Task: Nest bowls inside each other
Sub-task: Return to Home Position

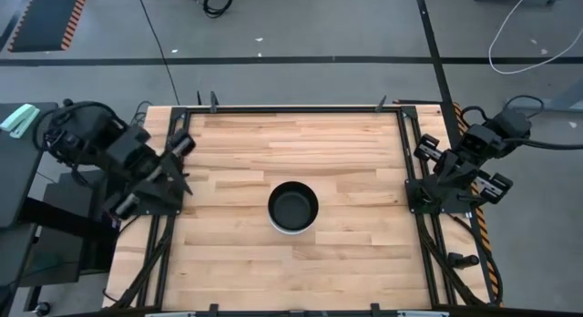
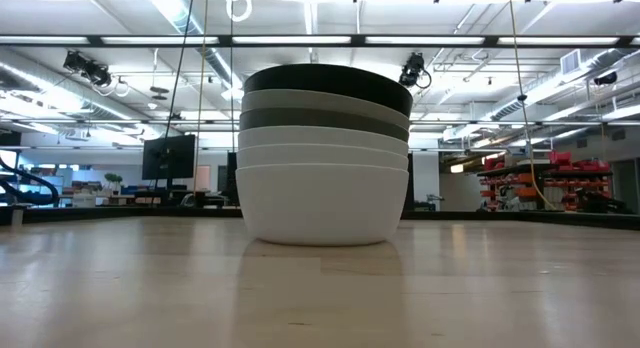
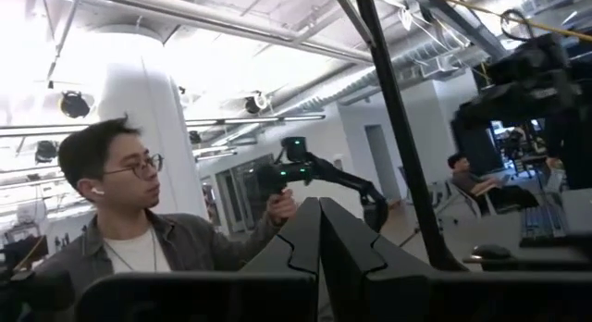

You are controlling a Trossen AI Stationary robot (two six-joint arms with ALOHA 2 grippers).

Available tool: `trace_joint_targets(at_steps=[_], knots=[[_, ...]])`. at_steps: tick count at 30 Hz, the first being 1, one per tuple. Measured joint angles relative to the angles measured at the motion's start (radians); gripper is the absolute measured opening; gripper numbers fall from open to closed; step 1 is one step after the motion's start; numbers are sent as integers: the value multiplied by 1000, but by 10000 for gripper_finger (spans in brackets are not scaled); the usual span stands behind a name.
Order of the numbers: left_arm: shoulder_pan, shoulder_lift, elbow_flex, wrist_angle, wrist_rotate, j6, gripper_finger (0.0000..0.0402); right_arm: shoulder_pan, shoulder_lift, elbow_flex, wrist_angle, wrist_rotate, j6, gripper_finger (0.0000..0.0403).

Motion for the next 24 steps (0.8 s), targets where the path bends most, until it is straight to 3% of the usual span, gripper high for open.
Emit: trace_joint_targets(at_steps=[5,8,14,19,24], knots=[[-1,-101,-79,-10,-112,-36,107,6,-1,0,-16,-3,20,14],[0,-128,-109,-10,-115,-51,107,6,0,0,-43,-13,93,14],[0,-186,-197,0,-115,-59,107,6,-11,0,-38,-67,43,14],[-2,-278,-346,145,-80,-79,107,6,-42,1,68,-196,-29,14],[-2,-371,-492,249,-65,-94,107,6,-65,-33,105,-198,-25,14]])
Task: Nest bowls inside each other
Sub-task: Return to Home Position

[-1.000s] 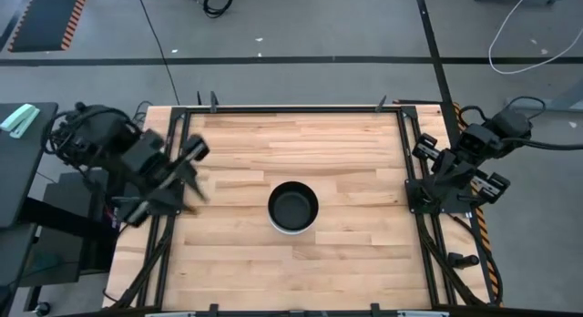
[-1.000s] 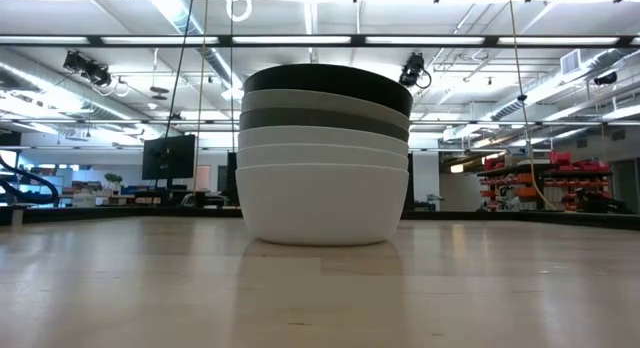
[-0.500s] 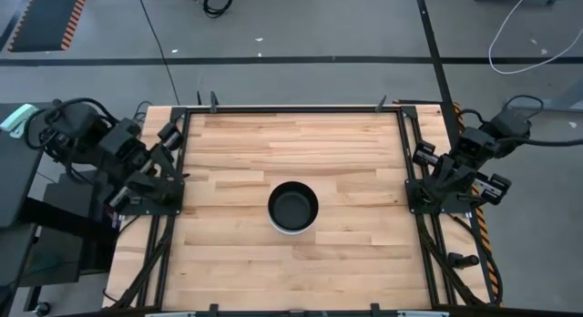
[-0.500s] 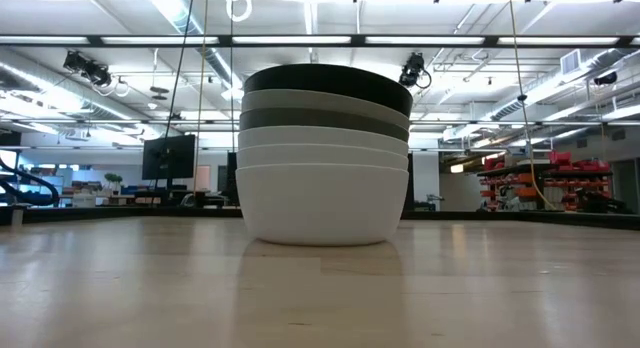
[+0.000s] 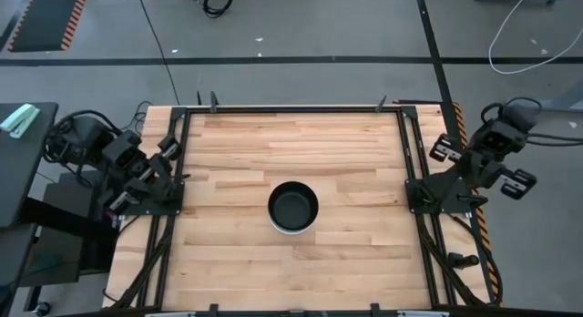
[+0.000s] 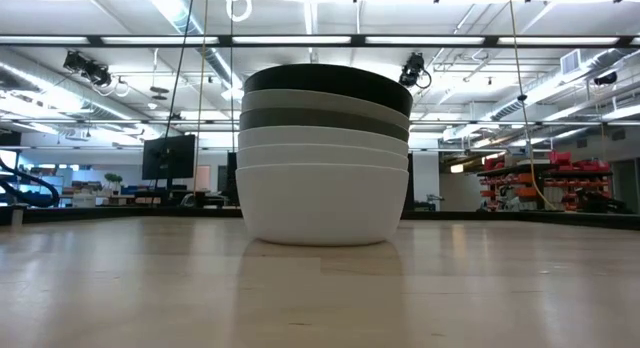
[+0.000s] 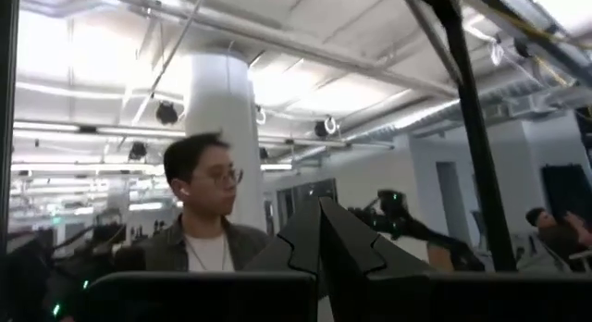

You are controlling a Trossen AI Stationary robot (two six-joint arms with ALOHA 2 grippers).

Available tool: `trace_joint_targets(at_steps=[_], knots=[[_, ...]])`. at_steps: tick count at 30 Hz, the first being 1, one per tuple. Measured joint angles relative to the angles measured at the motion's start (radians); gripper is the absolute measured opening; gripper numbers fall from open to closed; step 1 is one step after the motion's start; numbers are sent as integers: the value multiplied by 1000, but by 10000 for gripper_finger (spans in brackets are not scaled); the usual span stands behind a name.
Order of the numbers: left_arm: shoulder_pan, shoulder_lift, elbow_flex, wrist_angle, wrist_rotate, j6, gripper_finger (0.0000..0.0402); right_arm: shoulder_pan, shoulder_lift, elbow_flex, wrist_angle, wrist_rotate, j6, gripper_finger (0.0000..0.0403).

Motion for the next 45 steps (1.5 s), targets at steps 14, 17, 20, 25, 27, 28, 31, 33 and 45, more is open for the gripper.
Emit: trace_joint_targets(at_steps=[14,17,20,25,27,28,31,33,45], knots=[[1,-241,-274,112,-46,-37,107,0,-166,-279,294,-3,87,14],[1,-282,-316,112,-52,-38,107,0,-215,-307,301,-4,87,14],[1,-320,-364,162,-53,-38,107,0,-262,-343,315,-3,78,14],[1,-372,-444,215,-53,-42,107,0,-330,-399,343,-3,68,14],[1,-391,-469,228,-53,-61,107,0,-352,-422,362,-3,68,14],[1,-400,-483,238,-53,-64,107,0,-363,-437,387,-3,68,14],[1,-427,-530,285,-53,-65,107,0,-399,-482,455,-3,68,14],[1,-443,-553,308,-53,-65,107,0,-420,-512,476,-3,68,14],[1,-510,-712,461,-53,-91,107,0,-485,-653,631,-4,87,14]])
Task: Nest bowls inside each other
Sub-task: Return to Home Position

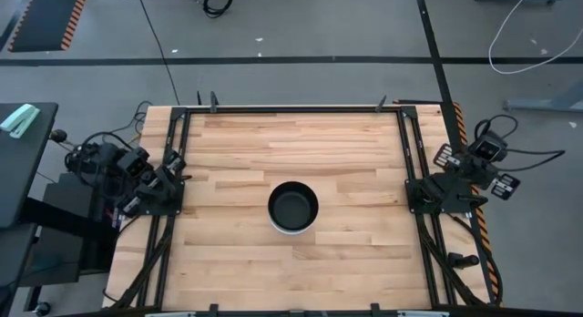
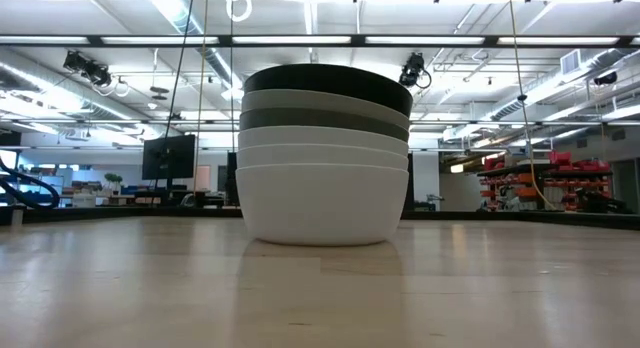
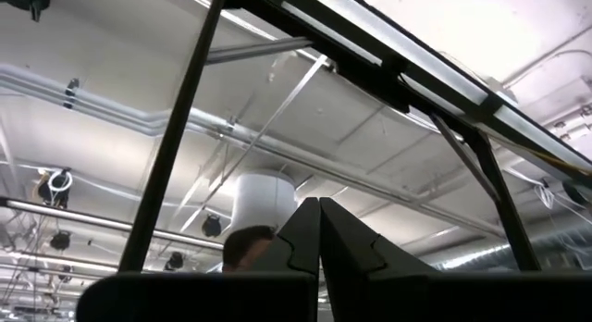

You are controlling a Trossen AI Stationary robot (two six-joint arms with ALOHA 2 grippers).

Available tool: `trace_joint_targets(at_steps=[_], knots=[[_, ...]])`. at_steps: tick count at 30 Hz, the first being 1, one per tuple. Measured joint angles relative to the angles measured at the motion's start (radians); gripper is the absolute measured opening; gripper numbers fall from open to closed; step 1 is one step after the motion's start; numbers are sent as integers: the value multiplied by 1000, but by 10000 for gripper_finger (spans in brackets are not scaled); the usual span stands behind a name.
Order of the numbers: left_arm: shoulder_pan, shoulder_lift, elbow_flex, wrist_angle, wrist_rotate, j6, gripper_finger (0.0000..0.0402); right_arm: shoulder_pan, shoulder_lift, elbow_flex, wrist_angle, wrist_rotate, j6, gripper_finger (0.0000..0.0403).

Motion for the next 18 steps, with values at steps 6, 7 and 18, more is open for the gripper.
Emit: trace_joint_targets(at_steps=[6,7,18], knots=[[0,-22,-55,53,0,-18,107,0,-5,-41,60,0,15,14],[0,-26,-58,52,0,-22,107,0,-5,-45,61,0,15,14],[0,-77,-114,107,8,13,107,0,-4,-118,174,-5,33,14]])
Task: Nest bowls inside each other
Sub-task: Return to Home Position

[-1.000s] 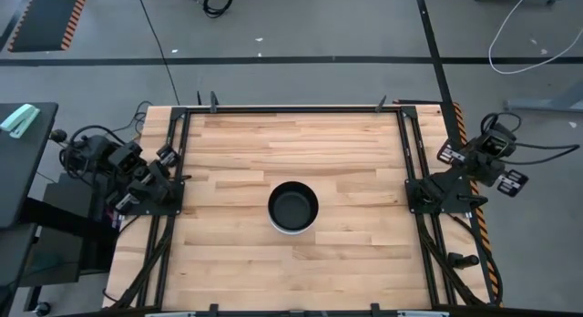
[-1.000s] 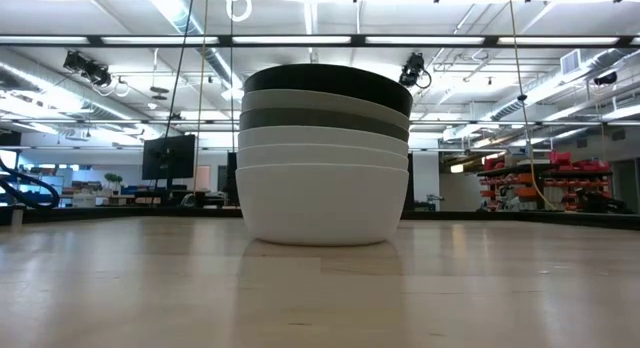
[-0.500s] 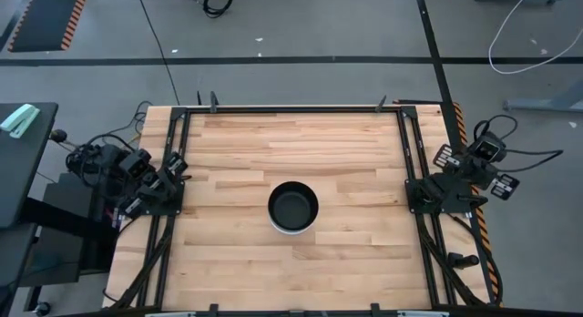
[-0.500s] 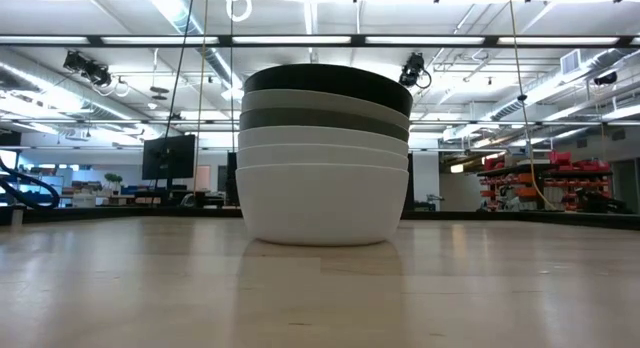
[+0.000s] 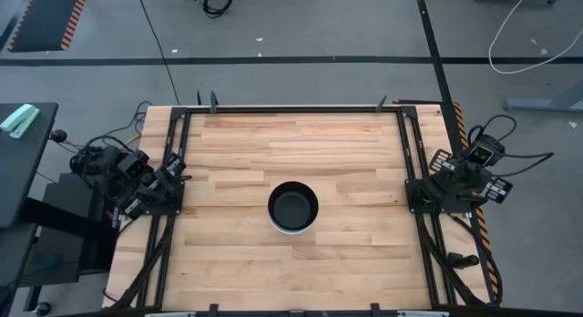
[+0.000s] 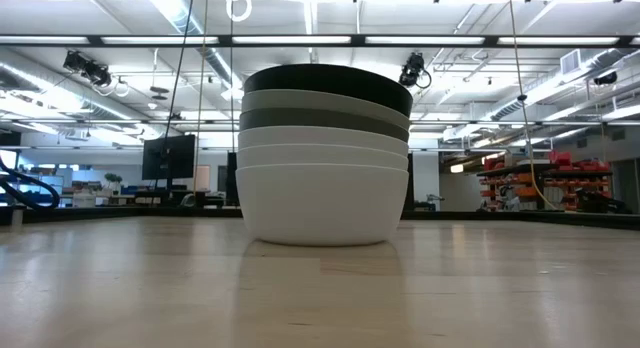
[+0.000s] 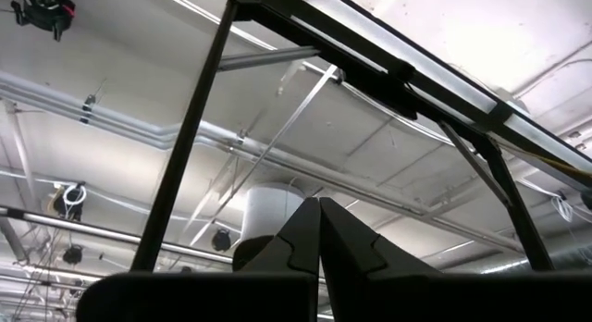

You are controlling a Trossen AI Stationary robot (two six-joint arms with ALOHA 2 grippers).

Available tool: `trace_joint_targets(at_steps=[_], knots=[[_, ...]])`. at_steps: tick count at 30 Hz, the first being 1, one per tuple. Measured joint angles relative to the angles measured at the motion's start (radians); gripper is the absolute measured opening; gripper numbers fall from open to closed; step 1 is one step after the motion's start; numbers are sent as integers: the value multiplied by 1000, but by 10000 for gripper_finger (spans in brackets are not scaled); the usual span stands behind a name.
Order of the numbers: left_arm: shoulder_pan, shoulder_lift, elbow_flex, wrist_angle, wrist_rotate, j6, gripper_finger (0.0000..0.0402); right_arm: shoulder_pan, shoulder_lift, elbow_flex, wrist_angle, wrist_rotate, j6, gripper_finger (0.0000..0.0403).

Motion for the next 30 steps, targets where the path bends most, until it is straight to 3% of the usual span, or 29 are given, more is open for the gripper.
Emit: trace_joint_targets(at_steps=[5,17,30], knots=[[0,-83,0,-12,19,46,107,0,0,-6,35,-19,4,14],[0,-80,3,-43,23,62,107,-1,-26,-5,118,-94,-9,14],[0,-80,3,-42,23,67,107,-2,-26,-5,147,-103,-48,14]])
